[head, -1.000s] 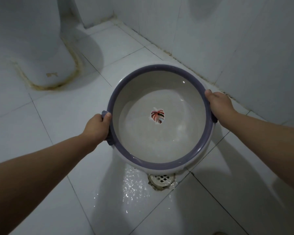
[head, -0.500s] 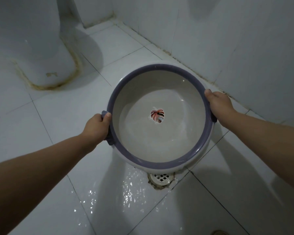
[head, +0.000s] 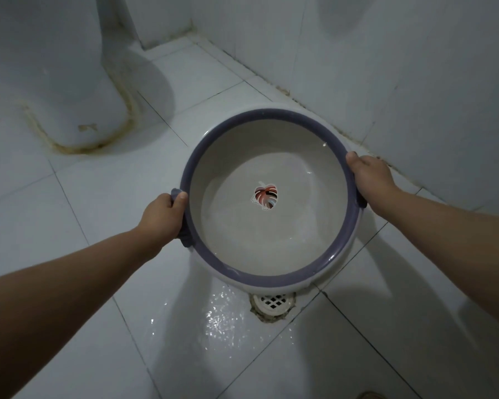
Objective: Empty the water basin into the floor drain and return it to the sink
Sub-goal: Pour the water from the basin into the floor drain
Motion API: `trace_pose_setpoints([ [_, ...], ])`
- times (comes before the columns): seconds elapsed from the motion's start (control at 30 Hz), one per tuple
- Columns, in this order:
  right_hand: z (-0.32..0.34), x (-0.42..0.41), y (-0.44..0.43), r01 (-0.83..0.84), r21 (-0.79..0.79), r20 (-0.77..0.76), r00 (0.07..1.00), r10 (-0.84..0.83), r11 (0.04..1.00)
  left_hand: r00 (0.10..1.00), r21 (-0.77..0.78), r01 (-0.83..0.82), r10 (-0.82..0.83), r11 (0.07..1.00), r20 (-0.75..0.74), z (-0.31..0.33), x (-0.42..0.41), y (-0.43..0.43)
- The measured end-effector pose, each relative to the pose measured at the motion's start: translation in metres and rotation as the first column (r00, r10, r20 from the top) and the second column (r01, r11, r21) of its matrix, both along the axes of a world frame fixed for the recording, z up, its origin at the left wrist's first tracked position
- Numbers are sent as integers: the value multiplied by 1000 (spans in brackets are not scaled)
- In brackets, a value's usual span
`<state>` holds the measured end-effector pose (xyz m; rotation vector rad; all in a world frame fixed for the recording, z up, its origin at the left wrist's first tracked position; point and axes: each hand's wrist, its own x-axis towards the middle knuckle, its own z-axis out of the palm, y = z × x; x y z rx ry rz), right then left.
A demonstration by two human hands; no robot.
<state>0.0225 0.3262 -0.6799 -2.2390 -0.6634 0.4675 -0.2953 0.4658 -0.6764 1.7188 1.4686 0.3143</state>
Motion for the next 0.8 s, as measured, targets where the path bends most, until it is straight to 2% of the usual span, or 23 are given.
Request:
trace_pose_setpoints([
  [0.8, -6, 2, 2, 1, 10, -30, 1000, 0, 1000, 999, -35, 12, -11, 999, 34, -7, -2, 3],
])
